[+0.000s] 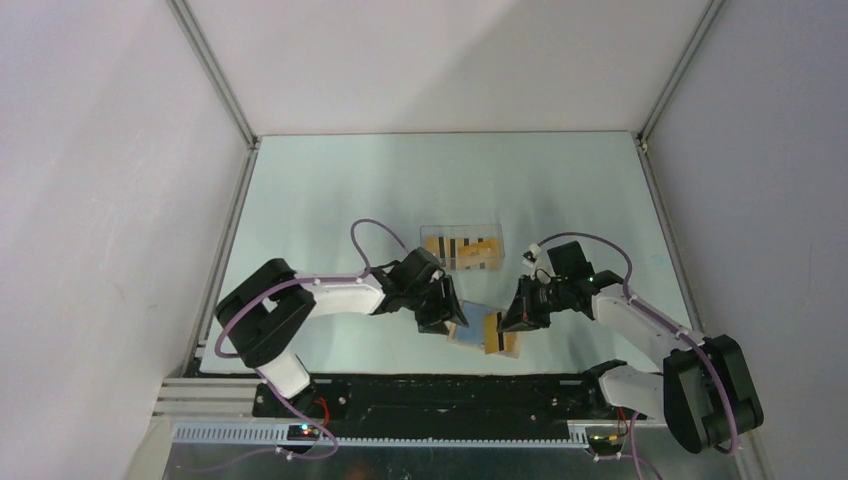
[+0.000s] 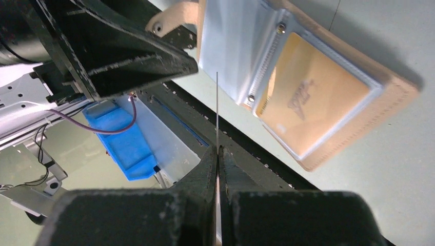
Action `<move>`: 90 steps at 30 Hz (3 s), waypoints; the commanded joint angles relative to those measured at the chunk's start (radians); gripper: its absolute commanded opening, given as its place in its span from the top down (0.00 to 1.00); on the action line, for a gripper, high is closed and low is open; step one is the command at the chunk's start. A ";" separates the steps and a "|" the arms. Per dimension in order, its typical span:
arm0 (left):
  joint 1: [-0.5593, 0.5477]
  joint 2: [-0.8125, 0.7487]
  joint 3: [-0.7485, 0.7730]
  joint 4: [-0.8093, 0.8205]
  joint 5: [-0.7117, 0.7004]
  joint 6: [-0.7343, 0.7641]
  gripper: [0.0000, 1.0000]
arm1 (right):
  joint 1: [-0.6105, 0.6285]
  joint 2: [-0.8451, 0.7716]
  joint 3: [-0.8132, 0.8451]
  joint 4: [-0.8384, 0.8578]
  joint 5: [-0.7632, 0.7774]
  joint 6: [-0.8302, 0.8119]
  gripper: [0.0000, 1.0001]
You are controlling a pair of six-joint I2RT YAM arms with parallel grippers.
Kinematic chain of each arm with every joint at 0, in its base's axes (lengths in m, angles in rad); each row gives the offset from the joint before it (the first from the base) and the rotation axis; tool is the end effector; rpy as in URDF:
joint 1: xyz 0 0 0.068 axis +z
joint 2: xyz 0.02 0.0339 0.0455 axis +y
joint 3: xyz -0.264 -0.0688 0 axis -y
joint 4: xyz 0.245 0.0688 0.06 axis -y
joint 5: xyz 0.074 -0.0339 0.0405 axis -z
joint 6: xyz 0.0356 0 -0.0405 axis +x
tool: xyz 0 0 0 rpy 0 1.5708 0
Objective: Put the credit cards into the card holder
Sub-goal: Insert the credit card into the card holder.
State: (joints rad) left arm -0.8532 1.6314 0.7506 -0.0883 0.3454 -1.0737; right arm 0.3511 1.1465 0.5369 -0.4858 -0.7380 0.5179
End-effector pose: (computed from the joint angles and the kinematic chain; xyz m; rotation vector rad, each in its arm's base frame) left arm 0.1876 -0.2332 0.1376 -0.1629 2.8971 -1.0266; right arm 0.1725 0.0887 0.1738 -0.0278 2.7697 1.2486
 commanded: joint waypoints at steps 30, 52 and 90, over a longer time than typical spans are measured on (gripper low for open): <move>-0.047 0.093 0.137 -0.159 -0.180 0.019 0.70 | -0.066 0.191 -0.012 0.107 -0.060 -0.115 1.00; -0.047 0.107 0.143 -0.170 -0.182 0.025 0.79 | -0.066 0.252 -0.012 0.121 -0.012 -0.128 1.00; -0.049 0.133 0.168 -0.193 -0.177 0.049 1.00 | 0.024 0.398 0.136 0.209 0.132 -0.143 1.00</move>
State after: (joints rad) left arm -0.9028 1.7344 0.9066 -0.2565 0.2123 -1.0538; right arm 0.3546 1.5307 0.6830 -0.3950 -0.6537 0.3477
